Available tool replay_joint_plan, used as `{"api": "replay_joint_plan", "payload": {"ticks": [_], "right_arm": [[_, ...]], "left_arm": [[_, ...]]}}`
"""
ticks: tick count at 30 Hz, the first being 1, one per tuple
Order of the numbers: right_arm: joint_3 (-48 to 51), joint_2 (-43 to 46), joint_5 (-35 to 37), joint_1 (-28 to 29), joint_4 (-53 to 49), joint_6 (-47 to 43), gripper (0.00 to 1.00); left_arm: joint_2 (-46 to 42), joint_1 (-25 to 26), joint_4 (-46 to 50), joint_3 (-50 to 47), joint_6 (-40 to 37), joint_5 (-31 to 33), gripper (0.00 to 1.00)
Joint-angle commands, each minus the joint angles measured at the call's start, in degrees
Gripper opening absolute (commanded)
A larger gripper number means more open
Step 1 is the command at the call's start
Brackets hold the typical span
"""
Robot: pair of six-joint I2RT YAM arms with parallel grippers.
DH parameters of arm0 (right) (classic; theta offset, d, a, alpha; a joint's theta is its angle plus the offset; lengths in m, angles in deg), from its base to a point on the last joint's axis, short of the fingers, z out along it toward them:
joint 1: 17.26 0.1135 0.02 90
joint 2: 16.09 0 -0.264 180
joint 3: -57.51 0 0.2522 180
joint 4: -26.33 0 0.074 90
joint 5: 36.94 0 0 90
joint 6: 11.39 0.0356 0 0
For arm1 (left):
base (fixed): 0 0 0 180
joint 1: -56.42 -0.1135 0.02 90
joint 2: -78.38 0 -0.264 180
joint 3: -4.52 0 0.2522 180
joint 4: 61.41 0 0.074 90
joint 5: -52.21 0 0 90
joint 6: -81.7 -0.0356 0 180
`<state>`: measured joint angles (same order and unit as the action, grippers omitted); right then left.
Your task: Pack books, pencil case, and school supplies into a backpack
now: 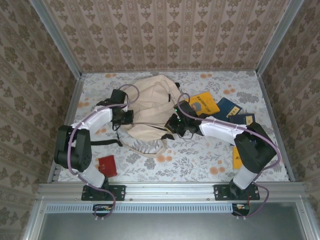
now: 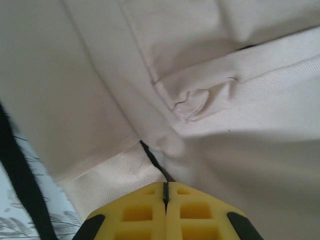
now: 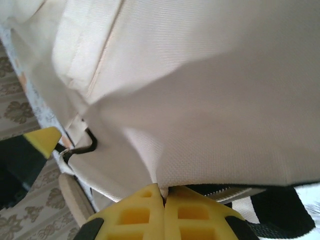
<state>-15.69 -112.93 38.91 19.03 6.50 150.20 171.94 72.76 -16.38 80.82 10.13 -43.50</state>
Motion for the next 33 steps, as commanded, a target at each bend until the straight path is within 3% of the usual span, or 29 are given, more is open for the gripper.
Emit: {"api": "replay_joint_plan", "payload": {"ticks": [1,3,4,5,8,9,13,16,19,24,28,33], "right_arm": [[-3.6,-4.4,-1.3,-0.1,-1.3,-3.5,0.0],[-6.4,-7.0,-3.8,0.3,-0.1,-4.4,0.03],[-8.0,-7.9,-4.9,0.6,-0.2,-5.2,0.07],[-9.2,-8.4,-5.4,0.8,-0.9,-6.2,0.13],[-11.8,-7.5,-4.9,0.5,-5.3,-11.0,0.51],[-12.2,-6.3,-3.9,0.2,-7.3,-13.1,0.59],[-11.2,0.6,6.3,-2.6,-15.7,-20.8,0.76],[-9.3,4.4,10.7,-7.0,-18.7,-26.8,0.8],[-8.3,4.8,10.4,-12.9,-19.5,-30.7,0.82],[-14.4,-2.7,8.5,-20.5,-21.2,-38.2,0.83],[-22.9,-12.1,9.5,-23.1,-22.8,-40.4,0.8],[-30.9,-20.8,9.8,-24.4,-24.4,-41.4,0.79]], "left_arm": [[1.7,-4.9,-0.1,3.4,1.9,9.7,0.0],[2.7,-6.8,-0.5,4.8,2.4,9.9,0.01],[3.1,-7.5,-0.5,5.6,2.5,10.1,0.09],[3.4,-7.9,-0.2,6.4,2.8,10.4,0.2],[3.1,-8.3,1.3,8.7,3.3,11.0,0.46],[2.5,-8.3,1.4,9.0,3.6,10.7,0.55],[-1.0,-8.3,1.3,9.3,4.0,6.9,0.68],[-3.3,-6.9,0.4,8.7,3.7,2.6,0.73],[-4.6,-2.5,0.3,9.1,2.8,1.4,0.78],[-2.9,6.2,0.1,12.2,3.9,1.1,0.79],[1.6,12.7,-2.2,15.9,5.8,-1.6,0.75],[11.4,15.2,-1.8,22.8,7.7,-3.3,0.64]]}}
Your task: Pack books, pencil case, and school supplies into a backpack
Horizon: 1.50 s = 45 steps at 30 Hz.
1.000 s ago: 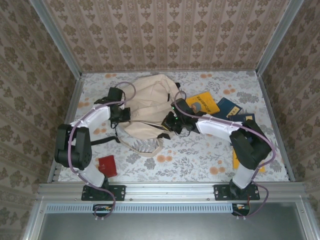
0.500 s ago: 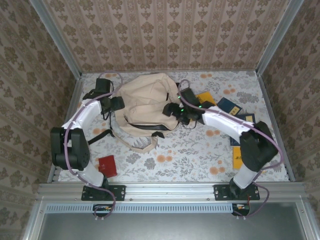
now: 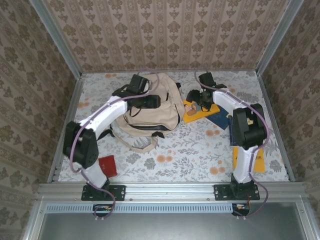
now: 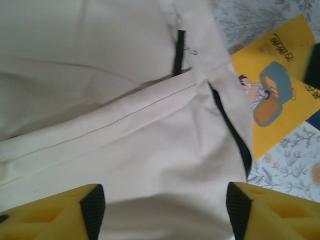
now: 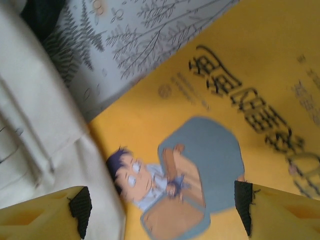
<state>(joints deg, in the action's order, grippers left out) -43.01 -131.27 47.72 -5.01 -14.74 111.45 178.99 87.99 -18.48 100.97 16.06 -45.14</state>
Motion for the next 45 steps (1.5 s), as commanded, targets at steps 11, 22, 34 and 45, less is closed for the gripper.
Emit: {"api": "replay_joint_plan", "payload": {"ticks": [11,22,34,45], "right_arm": [[7.0,-1.3,0.4,2.2,-5.0,3.4,0.78],[23.1,8.0,-7.8,13.9,2.0,18.6,0.71],[4.0,3.5,-0.4,8.6,-9.9,-6.1,0.8],[4.4,0.0,1.9,6.5,-13.1,-7.1,0.83]], "left_arm": [[17.8,-5.0,1.9,5.3,4.4,1.5,0.51],[15.0,-16.9,0.9,-1.2,3.2,4.5,0.5],[1.2,-9.5,3.2,-3.7,4.1,2.7,0.65],[-3.0,2.0,4.3,-7.4,11.9,1.9,0.7]]}}
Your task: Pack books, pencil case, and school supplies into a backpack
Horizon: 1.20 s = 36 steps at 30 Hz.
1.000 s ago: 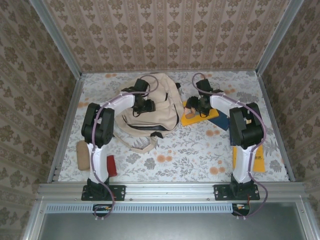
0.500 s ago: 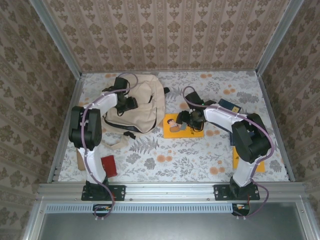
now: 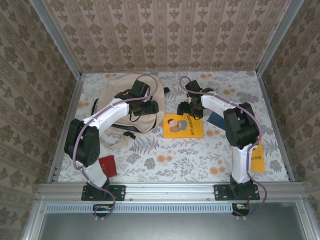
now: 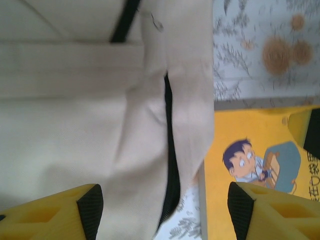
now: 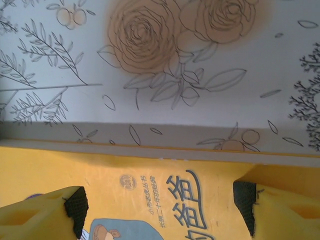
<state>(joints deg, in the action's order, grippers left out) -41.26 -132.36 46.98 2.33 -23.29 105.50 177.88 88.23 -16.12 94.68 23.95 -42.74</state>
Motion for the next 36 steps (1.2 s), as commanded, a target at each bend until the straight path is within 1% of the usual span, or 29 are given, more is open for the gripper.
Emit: {"api": "replay_joint_plan", "payload": {"ticks": [1,4,7,8,10,11,12,13,14,15,17,18,20,24,27,31,34,36], "right_arm": [[4.3,1.7,3.5,-0.9,-4.9,-0.9,0.83],[10.7,5.2,6.2,-0.9,-6.4,1.6,0.83],[20.5,11.6,4.4,-0.6,-6.0,6.8,0.83],[24.1,14.8,2.3,-0.2,-5.3,9.0,0.82],[30.0,21.0,-5.6,1.4,-2.5,11.9,0.8],[31.7,23.8,-10.2,2.2,-1.3,11.9,0.78],[31.6,25.8,-13.4,2.5,-2.1,10.6,0.76],[30.5,27.1,-13.6,2.5,-3.9,9.2,0.75],[28.8,28.5,-11.1,2.4,-6.3,7.4,0.75],[27.4,29.5,-6.9,2.4,-7.6,5.6,0.76],[24.9,28.9,-0.3,1.4,-9.2,3.3,0.77],[23.7,27.7,1.8,0.7,-9.7,2.4,0.77],[22.2,24.5,3.4,-0.6,-9.4,1.8,0.76],[21.2,18.5,0.3,-1.8,-5.1,0.9,0.73],[20.5,15.4,-1.0,-1.8,-3.9,0.1,0.68],[21.8,14.1,-4.7,-2.0,-2.6,-1.4,0.65],[23.3,14.4,-8.3,-2.0,-1.5,-2.2,0.63],[24.3,15.2,-11.3,-2.0,-0.9,-2.7,0.6]], "left_arm": [[-1.9,2.6,1.8,-1.5,4.9,-0.5,0.7],[-1.8,5.3,1.6,-2.3,7.9,-1.0,0.7],[-2.0,7.8,1.2,-3.9,11.8,-1.3,0.7],[-2.1,8.7,0.3,-4.9,13.3,-1.9,0.7],[-2.1,10.6,-1.4,-6.7,16.0,-3.1,0.7],[-2.1,11.5,-2.1,-7.5,17.0,-3.7,0.7],[-1.8,12.2,-2.7,-8.0,17.9,-4.4,0.69],[-1.7,12.8,-3.0,-8.3,18.6,-5.0,0.69],[-1.4,13.4,-3.7,-8.5,19.1,-5.4,0.69],[-1.0,14.1,-4.1,-8.5,19.6,-5.9,0.68],[-0.1,15.1,-4.9,-8.3,20.2,-7.0,0.66],[0.4,15.7,-5.3,-8.4,20.9,-7.3,0.66],[1.1,16.5,-7.3,-9.1,22.0,-8.0,0.64],[4.0,17.0,-9.9,-8.5,22.3,-10.6,0.58],[6.4,17.0,-10.8,-7.5,21.5,-12.0,0.54],[9.0,16.9,-13.5,-6.9,21.5,-14.5,0.46],[10.5,16.6,-14.0,-6.1,20.9,-15.6,0.39],[11.1,16.2,-14.0,-5.7,20.6,-16.0,0.35]]}}
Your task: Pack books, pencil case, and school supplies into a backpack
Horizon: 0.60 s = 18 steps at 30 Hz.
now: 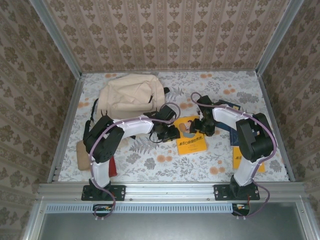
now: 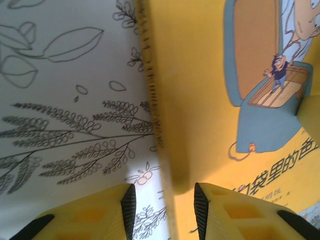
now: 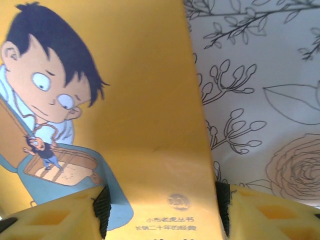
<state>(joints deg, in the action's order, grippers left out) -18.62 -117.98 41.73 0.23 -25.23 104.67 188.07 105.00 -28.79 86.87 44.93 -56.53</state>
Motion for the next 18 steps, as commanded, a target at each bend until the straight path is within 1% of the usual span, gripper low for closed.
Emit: {"api": "replay_joint_plan", "payload": {"ticks": [1,3,6,11,13,14,18], "right_arm": [[2.0,1.4,-7.5,0.1,1.3,-2.0,0.58],[2.2,2.9,-9.5,0.2,1.3,-2.4,0.56],[1.5,5.1,-10.4,0.6,-0.3,-3.0,0.53],[-0.4,8.5,-12.9,3.3,-2.9,-4.3,0.45],[-0.7,9.5,-12.7,4.3,-3.2,-4.1,0.41],[-0.9,9.9,-12.7,4.6,-3.3,-4.0,0.38],[-0.7,9.9,-12.7,4.8,-2.5,-4.2,0.33]], "left_arm": [[1.3,-0.7,-1.3,2.3,-0.7,-2.4,0.32],[2.1,-0.8,-1.1,2.6,-1.2,-2.6,0.28],[3.2,-0.9,-0.1,3.3,-1.9,-2.8,0.21],[3.9,-1.2,1.7,3.5,-3.3,-1.7,0.21],[3.9,-1.4,1.7,2.9,-3.3,-1.5,0.21],[3.8,-1.5,1.5,2.6,-3.2,-1.5,0.2],[3.7,-1.7,1.1,2.2,-3.4,-1.6,0.2]]}}
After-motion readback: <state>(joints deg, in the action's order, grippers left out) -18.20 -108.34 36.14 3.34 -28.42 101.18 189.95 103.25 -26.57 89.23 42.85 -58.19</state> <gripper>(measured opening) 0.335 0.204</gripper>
